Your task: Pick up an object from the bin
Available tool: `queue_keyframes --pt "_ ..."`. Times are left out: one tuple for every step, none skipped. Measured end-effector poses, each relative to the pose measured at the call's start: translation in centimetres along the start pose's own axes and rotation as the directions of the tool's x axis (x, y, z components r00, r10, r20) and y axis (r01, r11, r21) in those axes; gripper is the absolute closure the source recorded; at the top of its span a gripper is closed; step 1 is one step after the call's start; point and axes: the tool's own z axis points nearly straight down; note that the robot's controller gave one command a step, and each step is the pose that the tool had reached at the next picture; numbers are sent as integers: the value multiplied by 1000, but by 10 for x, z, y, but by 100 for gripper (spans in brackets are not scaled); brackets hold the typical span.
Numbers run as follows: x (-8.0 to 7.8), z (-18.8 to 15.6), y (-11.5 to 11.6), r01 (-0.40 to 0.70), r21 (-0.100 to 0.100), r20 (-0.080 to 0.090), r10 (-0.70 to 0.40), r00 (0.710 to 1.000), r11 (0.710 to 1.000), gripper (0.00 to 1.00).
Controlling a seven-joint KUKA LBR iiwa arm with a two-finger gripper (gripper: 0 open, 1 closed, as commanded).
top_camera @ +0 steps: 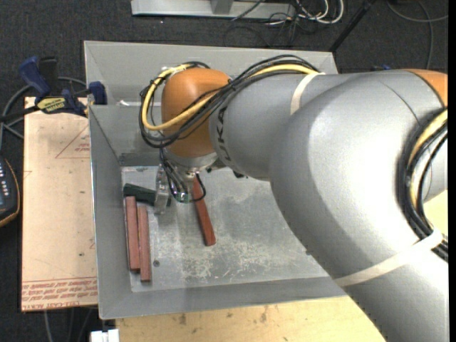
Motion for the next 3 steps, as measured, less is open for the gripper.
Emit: queue_keyframes --pt "4 0 0 -37 -1 -2 37 999 999 100" --pt "18 0 10 -45 1 -5 45 999 999 100" --pt "-33 -147 17 -75 -14 4 75 997 997 100"
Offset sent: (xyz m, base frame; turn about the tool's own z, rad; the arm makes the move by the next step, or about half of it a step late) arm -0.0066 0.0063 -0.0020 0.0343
